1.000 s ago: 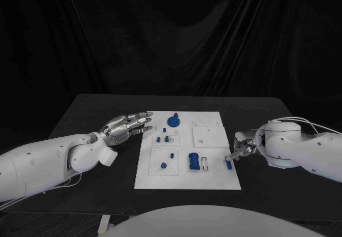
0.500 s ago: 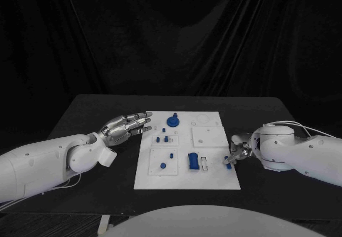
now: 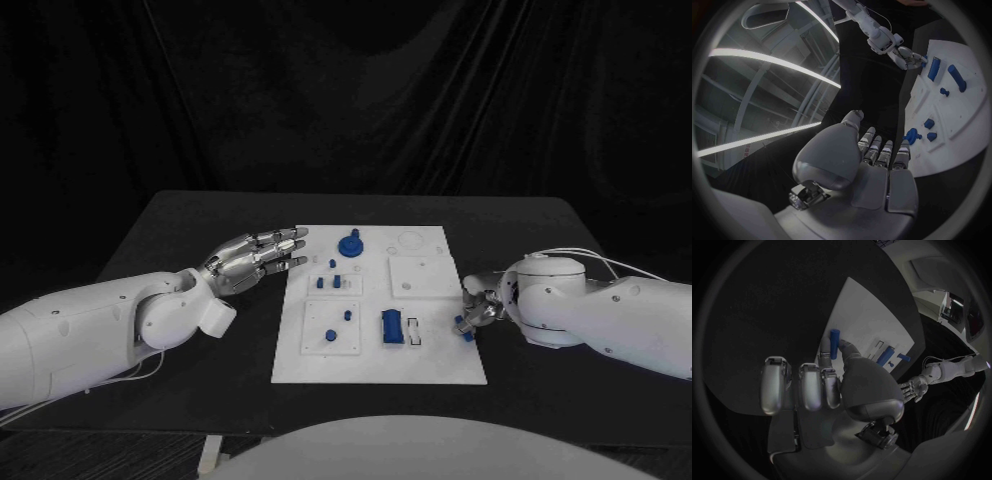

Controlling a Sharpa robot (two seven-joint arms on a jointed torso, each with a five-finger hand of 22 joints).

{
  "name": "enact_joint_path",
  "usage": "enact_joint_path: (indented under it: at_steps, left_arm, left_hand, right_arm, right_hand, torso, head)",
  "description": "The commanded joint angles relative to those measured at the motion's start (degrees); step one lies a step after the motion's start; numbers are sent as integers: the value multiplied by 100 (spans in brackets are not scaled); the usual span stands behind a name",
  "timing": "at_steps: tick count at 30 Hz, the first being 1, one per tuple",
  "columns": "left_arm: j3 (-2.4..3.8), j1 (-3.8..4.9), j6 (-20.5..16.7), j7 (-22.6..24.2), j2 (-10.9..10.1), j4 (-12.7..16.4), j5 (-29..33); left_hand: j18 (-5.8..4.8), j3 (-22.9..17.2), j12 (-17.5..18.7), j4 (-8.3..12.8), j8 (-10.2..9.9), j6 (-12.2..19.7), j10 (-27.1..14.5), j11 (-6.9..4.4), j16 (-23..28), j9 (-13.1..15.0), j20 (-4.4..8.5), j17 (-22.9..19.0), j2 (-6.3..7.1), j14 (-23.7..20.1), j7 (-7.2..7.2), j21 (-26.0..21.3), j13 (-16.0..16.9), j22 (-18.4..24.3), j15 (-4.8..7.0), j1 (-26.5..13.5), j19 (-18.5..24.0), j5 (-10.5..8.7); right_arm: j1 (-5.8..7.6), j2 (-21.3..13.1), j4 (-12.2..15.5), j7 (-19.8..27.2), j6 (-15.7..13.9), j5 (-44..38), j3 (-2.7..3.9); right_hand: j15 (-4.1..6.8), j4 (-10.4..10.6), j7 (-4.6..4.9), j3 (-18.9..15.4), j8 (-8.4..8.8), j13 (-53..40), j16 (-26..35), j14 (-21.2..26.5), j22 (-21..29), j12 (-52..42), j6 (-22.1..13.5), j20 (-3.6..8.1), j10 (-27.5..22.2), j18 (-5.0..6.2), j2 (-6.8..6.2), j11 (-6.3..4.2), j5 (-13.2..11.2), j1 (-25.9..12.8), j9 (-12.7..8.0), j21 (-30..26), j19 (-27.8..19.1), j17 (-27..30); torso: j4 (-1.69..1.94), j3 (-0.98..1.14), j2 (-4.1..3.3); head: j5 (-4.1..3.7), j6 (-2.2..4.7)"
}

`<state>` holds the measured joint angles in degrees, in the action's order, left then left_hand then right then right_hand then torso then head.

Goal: Assemble the parts on the task board

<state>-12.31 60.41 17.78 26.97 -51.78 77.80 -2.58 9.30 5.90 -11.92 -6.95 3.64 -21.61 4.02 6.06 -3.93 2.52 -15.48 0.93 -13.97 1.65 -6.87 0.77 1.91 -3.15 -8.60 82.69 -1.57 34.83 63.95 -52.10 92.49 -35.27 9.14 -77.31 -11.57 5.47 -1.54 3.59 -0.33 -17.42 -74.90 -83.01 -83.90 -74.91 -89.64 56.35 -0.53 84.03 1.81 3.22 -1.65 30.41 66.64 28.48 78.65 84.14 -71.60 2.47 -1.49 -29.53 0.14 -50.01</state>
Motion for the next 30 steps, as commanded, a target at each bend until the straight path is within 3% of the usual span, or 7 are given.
enact_joint_path:
  at_steps: [1,5,10,14,17,22,30]
  left_arm:
    - [6,-9,94,41,8,4,12]
    - [6,-9,109,27,14,3,12]
    - [6,-9,117,9,4,11,12]
    - [6,-10,123,-6,-7,12,12]
    - [6,-10,124,-13,-12,11,12]
    - [6,-10,131,-34,-13,6,12]
    - [6,-10,155,-61,6,-10,12]
  left_hand:
    - [104,-39,-40,-9,28,-2,14,35,-27,4,-25,9,-3,15,-18,9,7,7,-21,-86,23,0]
    - [105,-41,-64,-20,34,-18,27,53,-29,6,-25,9,-9,15,-34,8,11,9,-18,-101,25,-5]
    - [106,-42,-85,-23,37,-20,40,76,-33,7,-25,10,-8,17,-43,8,14,9,-11,-111,25,-7]
    - [107,-43,-96,-25,38,-20,49,88,-34,6,-25,10,-7,17,-46,8,15,9,-9,-115,25,-8]
    - [107,-43,-96,-25,38,-20,49,88,-34,6,-25,10,-7,17,-46,8,15,9,-9,-115,25,-8]
    - [107,-43,-96,-25,38,-20,49,88,-34,6,-25,10,-7,17,-46,8,15,9,-9,-115,25,-8]
    - [109,-44,-117,-28,38,-16,65,113,-39,6,-24,11,-6,19,-48,7,18,12,-5,-124,26,-10]
  right_arm:
    - [-79,24,-37,-128,-18,-73,-37]
    - [-98,60,-33,-120,-74,-69,-37]
    - [-110,68,-3,-90,-364,89,-36]
    - [-113,43,49,-51,-602,323,-36]
    - [-114,11,101,-20,-753,505,-36]
    - [-92,-114,291,91,-1268,1242,-35]
    - [79,-239,544,226,-1883,2691,-34]
  right_hand:
    - [-80,-131,37,213,244,-1510,27,-295,-1123,-36,-244,-67,597,100,-42,102,93,97,-151,-44,201,50]
    - [-166,-369,145,565,392,-1510,54,-285,-1113,-36,-431,-152,597,107,-138,199,71,129,-259,-83,192,115]
    - [-171,-673,141,1039,255,-1510,40,-290,-1124,-36,-344,-171,597,106,-174,199,88,201,-237,-62,200,90]
    - [-150,-951,106,1522,27,-1510,24,-295,-1141,-36,-229,-163,597,96,-215,170,88,172,-148,-20,215,67]
    - [-146,-1013,100,1644,-41,-1510,16,-297,-1144,-36,-210,-158,597,94,-231,163,145,125,-119,-12,217,53]
    - [-126,-1088,67,1851,-207,-1510,-19,-311,-1164,-36,-138,-145,597,81,-259,136,324,-16,-45,49,238,-16]
    - [-81,-1025,5,1979,-319,-1510,-58,-324,-1179,-36,-81,-106,597,70,-355,83,556,-278,-37,102,254,-89]
  torso:
    - [-4,-2,2]
    - [5,2,-3]
    - [-1,-1,-5]
    - [-4,-1,-3]
    - [-3,0,-2]
    - [-3,0,-1]
    - [-3,0,-1]
  head:
    - [6,1]
    - [5,1]
    - [29,1]
    - [34,1]
    - [41,1]
    - [53,1]
    - [28,1]
